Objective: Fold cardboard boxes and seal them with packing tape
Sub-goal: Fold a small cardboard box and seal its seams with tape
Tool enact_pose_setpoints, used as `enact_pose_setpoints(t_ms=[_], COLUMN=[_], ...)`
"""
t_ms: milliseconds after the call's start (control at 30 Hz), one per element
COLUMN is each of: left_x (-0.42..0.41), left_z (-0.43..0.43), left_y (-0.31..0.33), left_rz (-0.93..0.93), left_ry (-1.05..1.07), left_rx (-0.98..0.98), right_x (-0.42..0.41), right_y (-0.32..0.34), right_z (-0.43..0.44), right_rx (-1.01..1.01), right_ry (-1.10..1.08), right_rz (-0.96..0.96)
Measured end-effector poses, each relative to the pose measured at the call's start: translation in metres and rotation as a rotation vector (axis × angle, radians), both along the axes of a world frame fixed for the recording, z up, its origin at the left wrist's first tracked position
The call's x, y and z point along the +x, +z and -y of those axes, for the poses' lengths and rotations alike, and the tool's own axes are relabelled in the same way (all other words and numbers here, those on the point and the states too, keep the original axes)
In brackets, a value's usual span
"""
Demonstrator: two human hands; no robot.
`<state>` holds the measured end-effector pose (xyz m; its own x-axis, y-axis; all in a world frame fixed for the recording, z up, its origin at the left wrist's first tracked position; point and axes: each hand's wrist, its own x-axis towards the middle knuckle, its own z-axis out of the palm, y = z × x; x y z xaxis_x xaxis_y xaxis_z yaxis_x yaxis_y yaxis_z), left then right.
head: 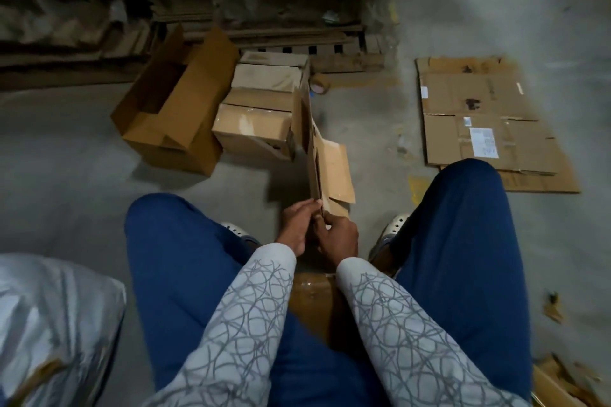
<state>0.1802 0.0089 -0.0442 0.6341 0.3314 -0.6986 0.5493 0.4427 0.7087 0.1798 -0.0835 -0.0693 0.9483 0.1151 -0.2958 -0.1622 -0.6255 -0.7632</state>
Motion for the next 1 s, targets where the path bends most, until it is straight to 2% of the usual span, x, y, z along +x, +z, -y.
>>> enact_pose_setpoints(t_ms=[100, 267, 333, 467, 633, 833, 1000], left_x=[0.002, 0.009, 0.013, 0.020, 0.024, 0.017, 0.015], left_z=[0.005, 0.008, 0.008, 0.009, 0.005, -0.001, -0.002], left_y=[0.000, -0.005, -0.009, -0.020, -0.026, -0.030, -0.021], left_rz=[-0.010, -0.046, -0.059, -0.057, -0.059, -0.117, -0.061], left_ry=[0.038, -0.050, -0.106, -0.290, -0.392, -0.305, -0.269], left_rx=[0.031, 0.128, 0.173, 0.400, 0.467, 0.520, 0.551], right_x=[0.000, 0.005, 0.010, 0.016, 0.018, 0.014, 0.015], right_y=[0.004, -0.002, -0.007, -0.017, -0.015, -0.010, 0.001], right_z=[0.003, 0.006, 0.009, 0.012, 0.010, 0.007, 0.012], right_rx=[0.113, 0.236, 0.209, 0.120, 0.045, -0.070, -0.168], right_ry=[-0.068, -0.178, -0.218, -0.215, -0.141, 0.040, 0.095], right_rz=[-0.068, -0.229, -0.242, -0.253, -0.220, -0.204, -0.147])
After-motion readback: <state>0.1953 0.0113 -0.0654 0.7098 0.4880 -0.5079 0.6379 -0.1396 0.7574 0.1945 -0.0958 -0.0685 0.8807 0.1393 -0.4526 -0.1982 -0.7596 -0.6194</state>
